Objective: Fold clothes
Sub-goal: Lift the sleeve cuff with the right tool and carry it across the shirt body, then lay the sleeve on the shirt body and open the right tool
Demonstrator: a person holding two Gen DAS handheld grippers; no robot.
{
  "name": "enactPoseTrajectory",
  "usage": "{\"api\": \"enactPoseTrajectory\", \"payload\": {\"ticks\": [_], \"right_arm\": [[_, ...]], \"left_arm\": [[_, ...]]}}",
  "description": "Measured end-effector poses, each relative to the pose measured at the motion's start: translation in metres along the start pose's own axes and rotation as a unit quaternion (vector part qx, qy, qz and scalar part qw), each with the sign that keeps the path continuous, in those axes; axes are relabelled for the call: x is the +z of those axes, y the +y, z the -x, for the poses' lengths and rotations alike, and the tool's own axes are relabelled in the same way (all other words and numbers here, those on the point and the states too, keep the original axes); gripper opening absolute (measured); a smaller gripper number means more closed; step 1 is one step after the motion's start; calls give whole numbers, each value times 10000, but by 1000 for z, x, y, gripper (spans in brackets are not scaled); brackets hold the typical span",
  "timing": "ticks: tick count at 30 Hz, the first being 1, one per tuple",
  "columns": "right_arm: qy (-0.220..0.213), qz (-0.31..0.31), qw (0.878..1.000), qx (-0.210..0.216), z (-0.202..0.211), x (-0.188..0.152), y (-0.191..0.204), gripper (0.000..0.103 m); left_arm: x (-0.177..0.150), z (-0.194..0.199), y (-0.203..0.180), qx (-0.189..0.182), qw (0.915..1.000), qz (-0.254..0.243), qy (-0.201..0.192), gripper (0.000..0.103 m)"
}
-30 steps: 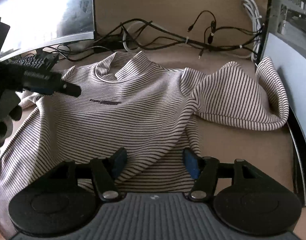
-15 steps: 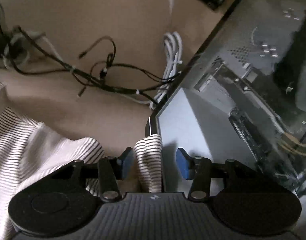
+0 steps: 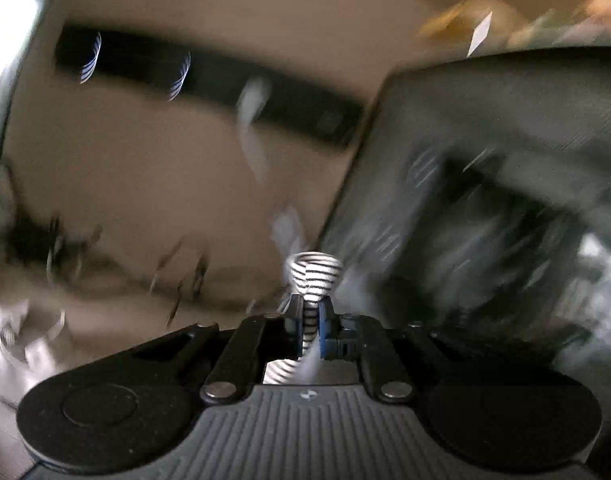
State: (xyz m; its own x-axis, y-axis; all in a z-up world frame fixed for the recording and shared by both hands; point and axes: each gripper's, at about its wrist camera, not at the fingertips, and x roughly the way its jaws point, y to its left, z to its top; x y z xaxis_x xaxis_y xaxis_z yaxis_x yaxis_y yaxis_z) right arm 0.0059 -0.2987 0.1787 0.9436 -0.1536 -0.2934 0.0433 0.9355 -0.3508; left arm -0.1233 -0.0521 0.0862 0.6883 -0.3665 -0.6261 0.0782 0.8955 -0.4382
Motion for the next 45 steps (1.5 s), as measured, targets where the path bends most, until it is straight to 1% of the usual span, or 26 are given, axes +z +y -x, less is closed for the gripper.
{"api": "enactPoseTrajectory", "payload": {"ticks": [3,5,10,13,17,22,27,30,33,35,39,42,43,44,45], "right_arm": [[-341,-37,9992,-185,25,17,-16,7],[-472,16,9984,-303,35,22,-20,7],[-414,39,9985,-348,38,19,-16,7],[-366,83,9990,-251,32,16,-11,7],[-403,50,9991,-70,30,25,-3,7],[-495,34,9980,402,30,33,24,7],[-442,40,9916,1219,27,37,71,7],[-404,90,9823,1829,31,39,106,7],[-379,248,9689,2434,39,41,144,7],[-341,328,9610,2726,42,41,168,8],[-138,458,9469,3179,42,36,209,9],[-46,389,9402,3382,40,33,215,24],[-52,347,9386,3433,39,32,213,35],[-60,306,9370,3480,39,32,211,43],[-83,270,9380,3454,37,32,205,45]], "left_arm": [[-1,4,-2,-80,10000,-38,3,103],[-2,5,-5,-112,9999,-98,6,103],[-6,10,-6,-108,9998,-139,30,103],[-7,12,-3,-56,9999,-82,53,103],[-9,14,7,70,9999,66,113,103],[-15,18,29,387,9982,410,210,103],[-20,31,49,635,9952,734,94,103],[-24,39,60,783,9925,939,26,103],[-28,44,68,904,9897,1108,28,103],[-29,45,72,957,9883,1184,33,103],[-34,44,76,1002,9866,1282,118,103],[-37,38,81,1033,9855,1320,251,103],[-38,36,83,1044,9851,1337,297,103],[-39,33,84,1051,9846,1357,344,103],[-39,29,86,1056,9840,1376,399,103]]}}
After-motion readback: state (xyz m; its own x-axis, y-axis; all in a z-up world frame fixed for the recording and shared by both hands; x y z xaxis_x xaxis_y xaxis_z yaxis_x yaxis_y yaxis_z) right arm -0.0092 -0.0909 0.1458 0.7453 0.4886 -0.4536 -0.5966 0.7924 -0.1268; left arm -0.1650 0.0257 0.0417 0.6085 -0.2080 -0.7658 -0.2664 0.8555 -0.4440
